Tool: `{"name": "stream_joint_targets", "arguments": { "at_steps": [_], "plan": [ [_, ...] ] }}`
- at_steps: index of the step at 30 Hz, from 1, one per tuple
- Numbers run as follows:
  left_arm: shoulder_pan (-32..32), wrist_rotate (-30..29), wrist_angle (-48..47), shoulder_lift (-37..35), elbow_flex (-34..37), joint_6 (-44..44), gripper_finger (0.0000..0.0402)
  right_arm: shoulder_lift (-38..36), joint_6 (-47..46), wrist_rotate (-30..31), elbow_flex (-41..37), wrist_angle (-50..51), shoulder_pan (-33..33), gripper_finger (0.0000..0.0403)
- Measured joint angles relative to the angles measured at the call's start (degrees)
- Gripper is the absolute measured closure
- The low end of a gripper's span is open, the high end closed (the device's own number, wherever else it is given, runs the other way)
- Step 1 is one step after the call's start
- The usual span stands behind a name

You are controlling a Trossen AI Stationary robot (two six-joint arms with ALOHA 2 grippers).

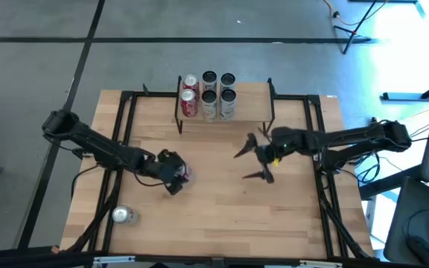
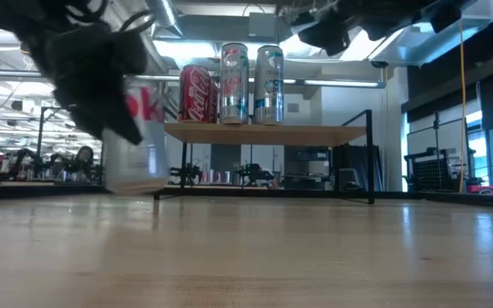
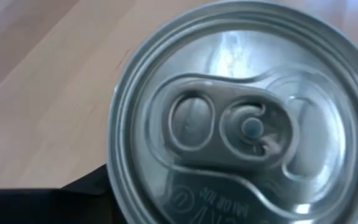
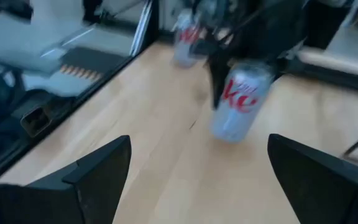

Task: Place canned beverage on shelf
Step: Put the top red-silver soda can on the shelf

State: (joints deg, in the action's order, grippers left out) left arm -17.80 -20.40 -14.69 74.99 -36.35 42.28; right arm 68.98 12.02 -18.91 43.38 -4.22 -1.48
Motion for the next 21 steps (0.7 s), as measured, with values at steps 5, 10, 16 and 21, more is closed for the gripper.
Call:
{"name": "stream_joint_targets", "arguments": {
  "at_steps": [5, 10, 16, 21],
  "plan": [
    [0.2, -0.1, 0.5, 8.5, -6.3, -3.0, 0.0146, 4.9, -0.6, 0.4, -0.1, 1.6, -4.9, 0.0038],
    [0.2, 0.2, 1.1, 18.2, -15.4, -8.5, 0.0146, 10.5, -1.0, 0.4, -0.1, 1.1, -7.3, 0.0038],
    [0.4, 3.4, 1.0, 27.6, -25.4, -13.5, 0.0139, 13.1, -0.9, 5.5, -0.1, 1.1, -9.2, 0.0038],
    [0.8, 5.5, 2.3, 31.9, -29.4, -15.0, 0.0132, 13.1, -1.1, 6.4, -0.1, 1.4, -9.0, 0.0038]
  ]
}}
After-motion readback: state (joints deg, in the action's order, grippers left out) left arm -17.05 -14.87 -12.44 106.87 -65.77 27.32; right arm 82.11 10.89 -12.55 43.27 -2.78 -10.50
